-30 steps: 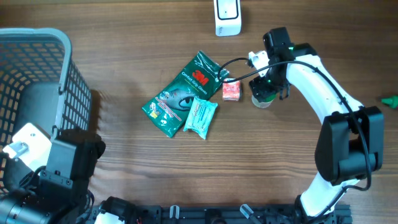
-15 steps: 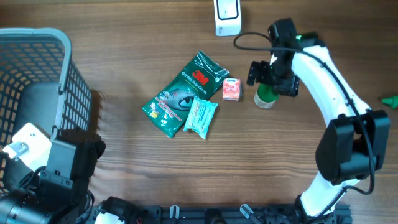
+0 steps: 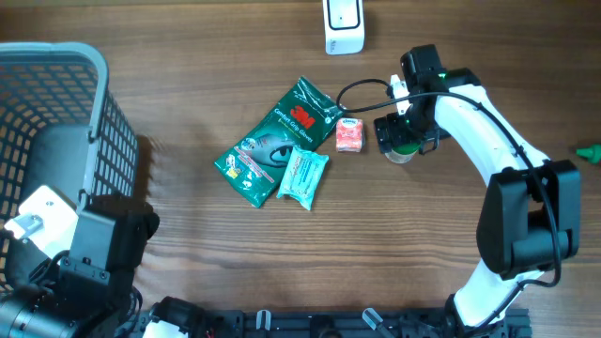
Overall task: Scan the item barcode
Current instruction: 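Lift the green-capped jar off the glove pack and carry it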
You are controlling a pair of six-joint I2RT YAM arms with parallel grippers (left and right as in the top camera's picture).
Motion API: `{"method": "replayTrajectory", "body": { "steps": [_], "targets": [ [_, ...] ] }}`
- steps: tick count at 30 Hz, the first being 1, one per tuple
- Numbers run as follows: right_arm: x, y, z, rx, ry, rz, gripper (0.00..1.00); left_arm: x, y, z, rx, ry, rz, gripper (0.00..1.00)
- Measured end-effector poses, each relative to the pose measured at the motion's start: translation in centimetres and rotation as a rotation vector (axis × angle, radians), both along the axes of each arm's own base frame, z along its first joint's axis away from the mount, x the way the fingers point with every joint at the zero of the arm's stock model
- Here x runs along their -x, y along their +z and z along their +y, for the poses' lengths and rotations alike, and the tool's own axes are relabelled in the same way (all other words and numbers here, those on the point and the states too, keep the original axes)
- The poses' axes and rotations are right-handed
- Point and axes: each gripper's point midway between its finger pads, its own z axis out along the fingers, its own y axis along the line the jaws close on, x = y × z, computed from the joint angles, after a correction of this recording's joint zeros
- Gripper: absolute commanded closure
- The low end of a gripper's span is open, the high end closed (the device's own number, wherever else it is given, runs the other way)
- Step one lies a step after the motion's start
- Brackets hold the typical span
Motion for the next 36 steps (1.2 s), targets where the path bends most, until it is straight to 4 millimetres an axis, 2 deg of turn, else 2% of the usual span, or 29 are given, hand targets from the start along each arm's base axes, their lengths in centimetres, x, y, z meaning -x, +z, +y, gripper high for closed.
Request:
{"method": "replayTrajectory", "body": {
  "steps": [2, 4, 6, 7, 11, 14, 16, 18, 19, 21, 22, 23, 24, 25, 28, 31, 36],
  "targets": [
    [-0.4, -0.5, 0.1, -0.003, 0.013, -0.008, 0.01, 0.0, 0.0, 0.0, 0.000, 0.000, 0.000, 0.00],
    [0.1, -2.9, 0.0, 0.011, 0.023, 0.059, 0.02, 0.0, 0.0, 0.0, 0.000, 0.000, 0.000, 0.00],
    [0.7, -4.6, -0.2, 0.026, 0.027, 0.113, 0.15, 0.0, 0.0, 0.0, 0.000, 0.000, 0.000, 0.00],
    [0.6, -4.6, -0.2, 0.029, 0.029, 0.109, 0.22, 0.0, 0.0, 0.0, 0.000, 0.000, 0.000, 0.00],
    [0.5, -4.7, -0.4, 0.038, -0.002, 0.106, 0.38, 0.0, 0.0, 0.0, 0.000, 0.000, 0.000, 0.00],
    [0.5, -4.6, -0.5, 0.039, -0.054, 0.115, 0.41, 0.0, 0.0, 0.0, 0.000, 0.000, 0.000, 0.00],
    [1.3, -4.2, -0.6, 0.049, -0.102, 0.168, 0.41, 0.0, 0.0, 0.0, 0.000, 0.000, 0.001, 0.00],
    [2.0, -3.0, -0.3, 0.033, -0.133, 0.227, 0.45, 0.0, 0.0, 0.0, 0.000, 0.000, 0.000, 0.00],
    [2.0, -2.1, 0.4, -0.003, -0.147, 0.242, 0.45, 0.0, 0.0, 0.0, 0.000, 0.000, 0.001, 0.00],
    [3.5, -0.4, 2.8, -0.142, -0.181, 0.340, 0.44, 0.0, 0.0, 0.0, 0.000, 0.000, 0.000, 0.00],
    [4.4, 0.1, 3.8, -0.201, -0.193, 0.389, 0.46, 0.0, 0.0, 0.0, 0.000, 0.000, 0.000, 0.00],
    [5.7, 0.9, 5.1, -0.276, -0.212, 0.462, 0.54, 0.0, 0.0, 0.0, 0.000, 0.000, 0.000, 0.00],
    [6.6, 1.8, 6.7, -0.369, -0.241, 0.527, 0.57, 0.0, 0.0, 0.0, 0.000, 0.000, 0.000, 0.00],
    [7.4, 2.5, 7.6, -0.404, -0.276, 0.578, 0.56, 0.0, 0.0, 0.0, 0.000, 0.000, 0.000, 0.00],
    [9.6, 3.4, 9.7, -0.403, -0.300, 0.676, 0.59, 0.0, 0.0, 0.0, 0.000, 0.000, -0.001, 0.00],
    [13.3, 4.0, 13.5, -0.347, -0.206, 0.759, 0.62, 0.0, 0.0, 0.0, 0.000, 0.000, -0.001, 0.00],
    [17.5, 4.7, 16.3, -0.271, -0.111, 0.837, 0.62, 0.0, 0.0, 0.0, 0.000, 0.000, 0.000, 0.00]
  ]
}}
